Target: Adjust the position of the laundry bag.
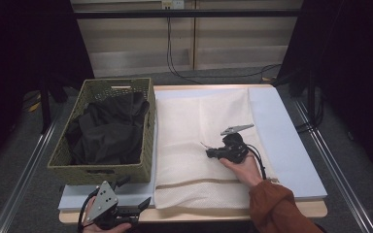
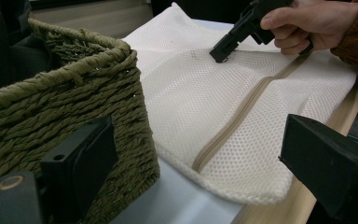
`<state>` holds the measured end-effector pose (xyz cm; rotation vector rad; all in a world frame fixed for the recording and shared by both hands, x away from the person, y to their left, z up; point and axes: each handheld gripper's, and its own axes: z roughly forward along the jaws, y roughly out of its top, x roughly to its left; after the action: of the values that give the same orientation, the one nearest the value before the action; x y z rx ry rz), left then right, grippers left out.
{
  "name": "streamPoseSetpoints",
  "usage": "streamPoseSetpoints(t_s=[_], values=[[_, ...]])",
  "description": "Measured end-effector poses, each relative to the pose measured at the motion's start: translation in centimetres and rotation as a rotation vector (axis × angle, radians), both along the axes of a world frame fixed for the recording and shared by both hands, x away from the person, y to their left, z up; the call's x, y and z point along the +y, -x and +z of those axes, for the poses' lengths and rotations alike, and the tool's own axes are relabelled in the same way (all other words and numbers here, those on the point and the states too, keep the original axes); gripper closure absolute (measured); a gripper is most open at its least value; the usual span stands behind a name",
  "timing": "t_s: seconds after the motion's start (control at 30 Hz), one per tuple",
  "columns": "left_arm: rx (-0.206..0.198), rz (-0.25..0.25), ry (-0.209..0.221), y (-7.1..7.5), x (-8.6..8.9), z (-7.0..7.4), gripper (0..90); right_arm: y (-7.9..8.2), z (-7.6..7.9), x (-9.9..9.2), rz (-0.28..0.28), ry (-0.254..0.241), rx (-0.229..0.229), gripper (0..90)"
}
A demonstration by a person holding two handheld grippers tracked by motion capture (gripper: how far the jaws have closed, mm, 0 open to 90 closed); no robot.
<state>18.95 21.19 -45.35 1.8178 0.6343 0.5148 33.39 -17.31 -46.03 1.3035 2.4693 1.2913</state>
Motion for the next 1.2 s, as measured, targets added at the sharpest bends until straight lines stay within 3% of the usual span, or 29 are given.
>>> streamPoseSetpoints(t_s=[0.2, 0.37, 0.57, 0.67, 0.77, 0.87, 0.9, 1.03, 1.2], values=[[0.003, -0.006, -0.004, 0.0, 0.0, 0.0, 10.4, 0.3, 0.3, 1.5, 0.003, 0.011, 0.010, 88.4], [0.000, -0.002, -0.002, 0.0, 0.1, 0.0, 10.3, 0.7, 0.5, 1.6, -0.002, 0.017, 0.018, 88.4], [0.002, -0.003, -0.004, 0.0, 0.0, 0.0, 10.4, 0.7, -1.1, 1.5, 0.011, 0.057, 0.004, 86.7], [0.005, 0.000, 0.000, 0.0, -0.1, -0.1, 10.3, 0.6, -1.5, 1.6, 0.006, 0.075, -0.009, 76.5], [0.010, -0.007, -0.011, 0.0, 0.0, -0.1, 10.9, 0.6, -1.7, 1.5, 0.022, 0.078, -0.016, 58.3], [0.013, -0.008, -0.013, 0.0, 0.0, -0.1, 10.9, 0.7, -1.6, 1.4, 0.016, 0.083, -0.046, 50.4], [0.015, -0.009, -0.007, -0.1, 0.0, -0.1, 10.8, 0.8, -1.3, 1.1, 0.018, 0.074, -0.056, 43.5], [0.022, -0.002, -0.009, -0.2, 0.2, -0.2, 10.7, 0.8, -0.8, 0.1, 0.007, 0.067, -0.074, 35.9], [0.024, 0.001, -0.003, -0.2, 0.2, -0.3, 10.6, 1.1, -0.4, -1.3, -0.004, 0.050, -0.086, 33.3]])
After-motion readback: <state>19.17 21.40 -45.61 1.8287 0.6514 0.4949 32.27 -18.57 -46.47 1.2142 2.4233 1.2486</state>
